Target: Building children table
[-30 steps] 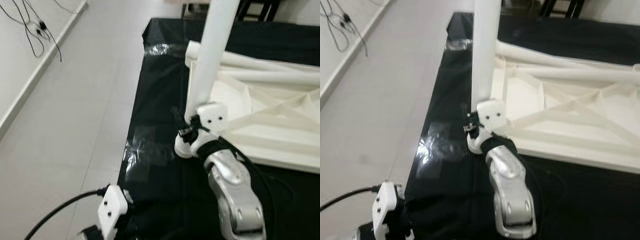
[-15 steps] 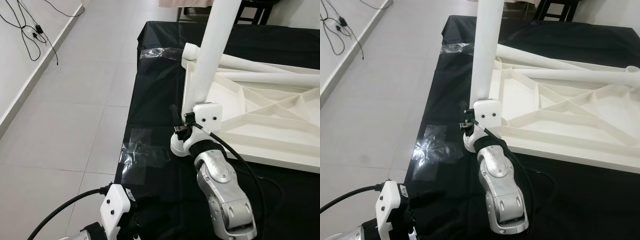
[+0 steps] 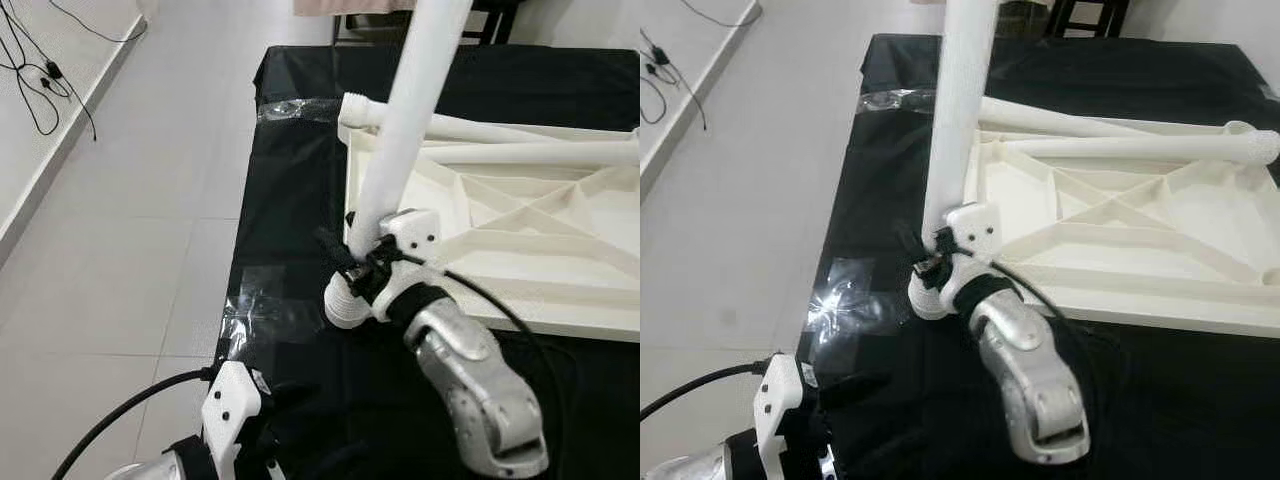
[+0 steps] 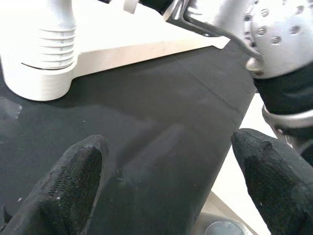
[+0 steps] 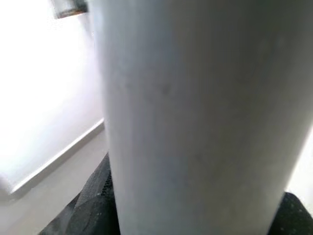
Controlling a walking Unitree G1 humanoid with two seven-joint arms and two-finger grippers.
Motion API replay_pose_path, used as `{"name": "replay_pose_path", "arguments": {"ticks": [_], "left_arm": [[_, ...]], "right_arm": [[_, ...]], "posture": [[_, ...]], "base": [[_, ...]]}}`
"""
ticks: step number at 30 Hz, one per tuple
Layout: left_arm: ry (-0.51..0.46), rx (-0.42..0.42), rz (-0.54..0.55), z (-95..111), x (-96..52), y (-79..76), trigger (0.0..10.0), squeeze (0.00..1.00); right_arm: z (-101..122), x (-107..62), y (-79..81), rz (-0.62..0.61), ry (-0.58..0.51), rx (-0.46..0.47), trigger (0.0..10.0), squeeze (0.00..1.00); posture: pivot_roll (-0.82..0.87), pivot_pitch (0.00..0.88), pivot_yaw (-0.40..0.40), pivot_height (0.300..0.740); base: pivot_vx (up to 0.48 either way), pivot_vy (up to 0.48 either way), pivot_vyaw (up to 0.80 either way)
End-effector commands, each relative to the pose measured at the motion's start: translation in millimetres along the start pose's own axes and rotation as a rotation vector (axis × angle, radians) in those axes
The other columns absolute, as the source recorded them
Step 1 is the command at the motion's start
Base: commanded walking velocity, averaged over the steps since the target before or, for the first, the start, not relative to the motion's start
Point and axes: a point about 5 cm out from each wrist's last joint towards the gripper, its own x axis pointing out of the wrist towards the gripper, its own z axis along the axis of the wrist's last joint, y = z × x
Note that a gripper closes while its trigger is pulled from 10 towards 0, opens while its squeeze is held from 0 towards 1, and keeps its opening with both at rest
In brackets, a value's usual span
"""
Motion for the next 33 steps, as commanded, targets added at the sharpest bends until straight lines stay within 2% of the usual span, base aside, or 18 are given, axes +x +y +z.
{"name": "replay_pose_path", "arguments": {"ticks": [1, 2, 4, 7, 10, 17, 20, 21, 24, 27, 29, 33], "left_arm": [[0.029, -0.010, -0.006, -5.3, -2.0, -0.7, 10.0, 0.00], [0.029, -0.010, -0.006, -5.3, -2.0, -0.7, 10.0, 0.00], [0.037, -0.004, -0.018, -4.9, -2.1, -1.5, 10.0, 0.00], [0.041, -0.003, -0.025, -4.8, -2.1, -2.0, 10.0, 0.00], [0.050, -0.004, -0.037, -4.9, -2.8, -3.4, 10.0, 0.00], [0.051, -0.003, -0.038, -4.6, -3.2, -4.3, 10.0, 0.00], [0.046, -0.006, -0.037, -3.5, -3.0, -6.9, 10.0, 0.00], [0.046, -0.006, -0.037, -3.5, -3.0, -6.9, 10.0, 0.00], [0.040, -0.012, -0.036, -2.8, -2.6, -8.4, 10.0, 0.00], [0.038, -0.014, -0.037, -2.6, -2.3, -8.7, 10.0, 0.00], [0.034, -0.017, -0.040, -2.0, -1.8, -9.0, 10.0, 0.00], [0.031, -0.019, -0.042, -1.7, -1.4, -9.4, 10.0, 0.00]], "right_arm": [[-40.5, -8.8, -8.2, 0.044, 0.167, 0.077, 10.0, 0.00], [-40.5, -8.8, -8.2, 0.044, 0.167, 0.077, 10.0, 0.00], [-41.1, -10.1, -16.7, 0.155, 0.115, 0.050, 10.0, 0.00], [-42.2, -8.4, -19.9, 0.187, 0.095, 0.056, 10.0, 0.00], [-41.2, 5.8, -30.5, 0.250, 0.021, 0.081, 10.0, 0.00], [-41.8, 14.1, -34.1, 0.293, 0.018, 0.067, 10.0, 0.00], [-42.0, 29.6, -33.4, 0.421, 0.071, -0.063, 10.0, 0.00], [-42.0, 29.6, -33.4, 0.421, 0.071, -0.063, 10.0, 0.00], [-38.9, 37.0, -35.6, 0.511, 0.109, -0.148, 10.0, 0.00], [-38.1, 39.9, -37.7, 0.539, 0.127, -0.180, 10.0, 0.00], [-38.7, 43.5, -43.7, 0.582, 0.181, -0.237, 10.0, 0.00], [-40.0, 45.1, -50.2, 0.612, 0.221, -0.271, 10.0, 0.00]], "posture": [[0.01, 0.293, 0.024, 0.740], [0.01, 0.293, 0.024, 0.740], [0.02, 0.300, 0.039, 0.740], [0.02, 0.300, 0.039, 0.740], [0.04, 0.309, 0.049, 0.740], [0.04, 0.315, 0.046, 0.740], [0.04, 0.325, 0.035, 0.740], [0.04, 0.325, 0.035, 0.740], [0.02, 0.329, 0.029, 0.740], [0.02, 0.330, 0.028, 0.740], [0.01, 0.333, 0.024, 0.740], [0.01, 0.335, 0.020, 0.740]], "base": [[0.000, 0.000, 0.00], [0.000, 0.000, 0.00], [0.000, 0.000, 0.00], [0.000, 0.000, 0.00], [0.000, 0.000, 0.00], [0.000, 0.000, 0.00], [0.000, 0.000, 0.00], [0.000, 0.000, 0.00], [0.000, 0.000, 0.00], [0.000, 0.000, 0.00], [0.000, 0.000, 0.00], [0.000, 0.000, 0.00]]}}
